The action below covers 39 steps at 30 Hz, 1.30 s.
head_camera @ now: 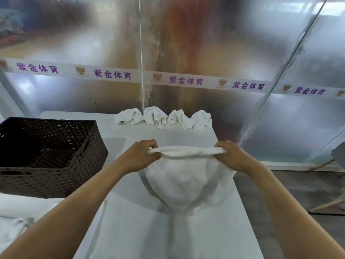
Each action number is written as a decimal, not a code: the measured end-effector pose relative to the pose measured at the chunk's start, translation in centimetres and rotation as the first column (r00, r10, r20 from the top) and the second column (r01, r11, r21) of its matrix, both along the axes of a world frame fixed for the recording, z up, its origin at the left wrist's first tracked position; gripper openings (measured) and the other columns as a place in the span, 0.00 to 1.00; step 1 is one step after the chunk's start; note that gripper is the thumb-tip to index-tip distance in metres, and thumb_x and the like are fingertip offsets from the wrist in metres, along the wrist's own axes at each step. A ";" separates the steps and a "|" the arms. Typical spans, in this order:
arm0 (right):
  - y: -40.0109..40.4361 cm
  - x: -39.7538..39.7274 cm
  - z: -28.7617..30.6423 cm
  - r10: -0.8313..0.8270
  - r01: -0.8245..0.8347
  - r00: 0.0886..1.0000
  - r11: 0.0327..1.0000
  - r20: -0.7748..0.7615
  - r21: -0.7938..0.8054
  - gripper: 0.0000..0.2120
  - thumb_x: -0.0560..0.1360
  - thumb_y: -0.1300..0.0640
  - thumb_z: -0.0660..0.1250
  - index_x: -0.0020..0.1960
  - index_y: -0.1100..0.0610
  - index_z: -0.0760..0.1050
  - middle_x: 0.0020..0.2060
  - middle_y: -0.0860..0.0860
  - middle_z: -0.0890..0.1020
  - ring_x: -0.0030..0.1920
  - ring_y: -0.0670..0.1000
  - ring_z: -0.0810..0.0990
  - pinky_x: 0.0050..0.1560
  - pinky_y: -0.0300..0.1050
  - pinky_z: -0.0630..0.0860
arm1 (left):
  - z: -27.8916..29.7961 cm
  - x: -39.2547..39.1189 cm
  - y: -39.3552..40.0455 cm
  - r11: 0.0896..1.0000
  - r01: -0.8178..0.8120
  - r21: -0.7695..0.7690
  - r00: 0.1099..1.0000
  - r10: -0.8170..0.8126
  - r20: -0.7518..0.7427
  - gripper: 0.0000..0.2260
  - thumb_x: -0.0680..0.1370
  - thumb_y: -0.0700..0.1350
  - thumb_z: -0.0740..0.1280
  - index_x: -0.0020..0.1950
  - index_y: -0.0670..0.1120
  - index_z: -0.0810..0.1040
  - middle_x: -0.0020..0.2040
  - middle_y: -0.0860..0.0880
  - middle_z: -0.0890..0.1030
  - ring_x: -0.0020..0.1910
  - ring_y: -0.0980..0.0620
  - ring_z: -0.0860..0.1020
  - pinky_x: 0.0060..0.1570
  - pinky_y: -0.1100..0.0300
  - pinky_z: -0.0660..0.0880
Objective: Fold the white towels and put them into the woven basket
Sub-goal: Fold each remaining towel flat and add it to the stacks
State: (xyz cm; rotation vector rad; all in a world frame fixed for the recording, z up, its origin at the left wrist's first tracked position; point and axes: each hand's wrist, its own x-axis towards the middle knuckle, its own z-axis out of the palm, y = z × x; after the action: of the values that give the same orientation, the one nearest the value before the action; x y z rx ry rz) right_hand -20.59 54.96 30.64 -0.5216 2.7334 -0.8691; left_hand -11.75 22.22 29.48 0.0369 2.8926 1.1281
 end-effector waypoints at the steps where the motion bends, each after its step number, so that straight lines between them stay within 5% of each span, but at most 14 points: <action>1: 0.6 -0.3 -0.4 -0.027 0.027 0.999 1.000 -0.025 -0.007 0.02 0.76 0.58 0.73 0.47 0.54 0.80 0.47 0.54 0.78 0.47 0.56 0.79 0.43 0.39 0.72 | -0.1 -0.2 -0.4 1.000 -0.015 -0.006 1.000 0.015 0.004 0.05 0.77 0.49 0.68 0.42 0.53 0.75 0.36 0.53 0.79 0.36 0.51 0.76 0.37 0.56 0.70; 5: 2.6 -1.4 0.3 -0.069 0.070 0.998 0.987 0.009 -0.147 0.09 0.70 0.53 0.81 0.45 0.52 0.82 0.46 0.47 0.81 0.45 0.47 0.79 0.47 0.38 0.74 | 0.4 -2.0 -2.4 0.990 -0.136 0.020 0.989 0.137 -0.054 0.06 0.76 0.46 0.69 0.44 0.55 0.74 0.40 0.51 0.80 0.39 0.49 0.78 0.39 0.54 0.73; 8: 2.6 -3.2 2.8 -0.067 0.085 0.995 0.948 0.068 -0.306 0.12 0.70 0.57 0.81 0.38 0.55 0.77 0.34 0.43 0.79 0.35 0.43 0.74 0.36 0.32 0.70 | 2.2 -4.3 -3.5 0.971 -0.229 0.066 0.960 0.236 -0.148 0.03 0.77 0.44 0.69 0.46 0.51 0.77 0.41 0.52 0.80 0.40 0.51 0.78 0.38 0.57 0.71; 13: 1.4 -11.5 6.6 -0.235 0.211 0.960 0.965 -0.155 -0.154 0.11 0.69 0.54 0.80 0.38 0.52 0.78 0.34 0.45 0.80 0.37 0.49 0.78 0.37 0.43 0.73 | 6.5 -9.6 -4.8 0.924 -0.363 0.120 0.898 0.381 -0.220 0.05 0.80 0.47 0.68 0.46 0.48 0.80 0.35 0.50 0.81 0.26 0.53 0.79 0.26 0.67 0.69; 16: -1.2 -16.1 9.2 -0.412 0.352 0.865 0.905 -0.287 -0.237 0.12 0.70 0.55 0.78 0.36 0.52 0.74 0.33 0.47 0.79 0.35 0.50 0.78 0.32 0.44 0.71 | 9.1 -14.1 -4.8 0.807 -0.485 0.337 0.814 0.557 -0.163 0.07 0.82 0.48 0.66 0.50 0.46 0.79 0.30 0.47 0.80 0.28 0.44 0.80 0.28 0.59 0.75; 19: -3.7 -19.6 12.1 -0.544 0.446 0.838 0.645 0.038 -0.620 0.08 0.70 0.60 0.79 0.46 0.57 0.81 0.42 0.54 0.83 0.36 0.51 0.83 0.32 0.52 0.83 | 12.0 -18.0 -4.5 0.558 -0.416 0.718 0.778 0.627 -0.036 0.02 0.82 0.47 0.65 0.52 0.50 0.76 0.41 0.46 0.81 0.36 0.41 0.82 0.42 0.44 0.83; 21: -4.1 -21.1 13.8 -0.467 0.447 0.853 0.423 0.233 -0.788 0.10 0.70 0.64 0.79 0.49 0.61 0.81 0.46 0.55 0.83 0.44 0.54 0.84 0.39 0.48 0.85 | 14.1 -19.8 -4.4 0.547 -0.313 0.776 0.775 0.620 -0.125 0.04 0.82 0.44 0.65 0.48 0.51 0.76 0.44 0.46 0.79 0.38 0.43 0.81 0.49 0.44 0.80; 23: -3.7 -21.7 15.8 -0.384 0.352 0.898 0.329 0.216 -0.876 0.06 0.72 0.67 0.77 0.47 0.61 0.82 0.43 0.54 0.83 0.45 0.54 0.83 0.43 0.44 0.83 | 16.4 -20.7 -4.6 0.586 -0.245 0.773 0.736 0.631 -0.246 0.07 0.82 0.42 0.64 0.45 0.50 0.76 0.41 0.47 0.77 0.36 0.47 0.80 0.47 0.48 0.77; 25: -3.3 -21.1 17.8 -0.340 0.200 0.938 0.365 0.070 -0.909 0.06 0.72 0.67 0.75 0.43 0.56 0.84 0.40 0.53 0.84 0.43 0.52 0.82 0.47 0.46 0.81 | 18.6 -20.7 -4.6 0.598 -0.206 0.774 0.685 0.654 -0.323 0.07 0.82 0.43 0.65 0.44 0.49 0.76 0.39 0.48 0.76 0.35 0.49 0.80 0.44 0.51 0.77; 30: -1.5 -18.1 19.0 -0.237 -0.051 0.954 0.477 -0.184 -0.877 0.11 0.74 0.67 0.73 0.45 0.51 0.86 0.42 0.51 0.84 0.45 0.49 0.81 0.49 0.44 0.78 | 19.5 -18.6 -5.2 0.619 -0.142 0.773 0.659 0.641 -0.392 0.06 0.82 0.46 0.64 0.45 0.50 0.76 0.47 0.47 0.76 0.44 0.46 0.79 0.54 0.51 0.81; 35: -1.3 -13.5 12.1 -0.067 0.037 0.998 0.544 0.000 -0.838 0.05 0.77 0.58 0.72 0.50 0.53 0.87 0.49 0.53 0.88 0.52 0.52 0.85 0.56 0.45 0.81 | 12.6 -13.4 -5.4 0.655 -0.246 0.714 0.641 0.663 -0.387 0.08 0.85 0.50 0.59 0.51 0.55 0.78 0.46 0.51 0.80 0.42 0.53 0.83 0.51 0.55 0.81; 39: -2.2 -8.4 3.1 -0.185 0.189 0.978 0.600 0.095 -0.778 0.06 0.80 0.61 0.69 0.51 0.57 0.85 0.48 0.55 0.87 0.47 0.51 0.84 0.51 0.47 0.83 | 3.6 -7.8 -6.1 0.641 -0.349 0.683 0.699 0.664 -0.266 0.10 0.86 0.48 0.59 0.50 0.56 0.78 0.46 0.54 0.80 0.45 0.56 0.82 0.56 0.49 0.79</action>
State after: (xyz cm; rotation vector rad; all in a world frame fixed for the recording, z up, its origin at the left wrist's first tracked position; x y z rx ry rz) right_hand -28.97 52.79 33.72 -0.3469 2.2782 -2.1511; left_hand -19.53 16.09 33.06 -0.6581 2.8578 2.4450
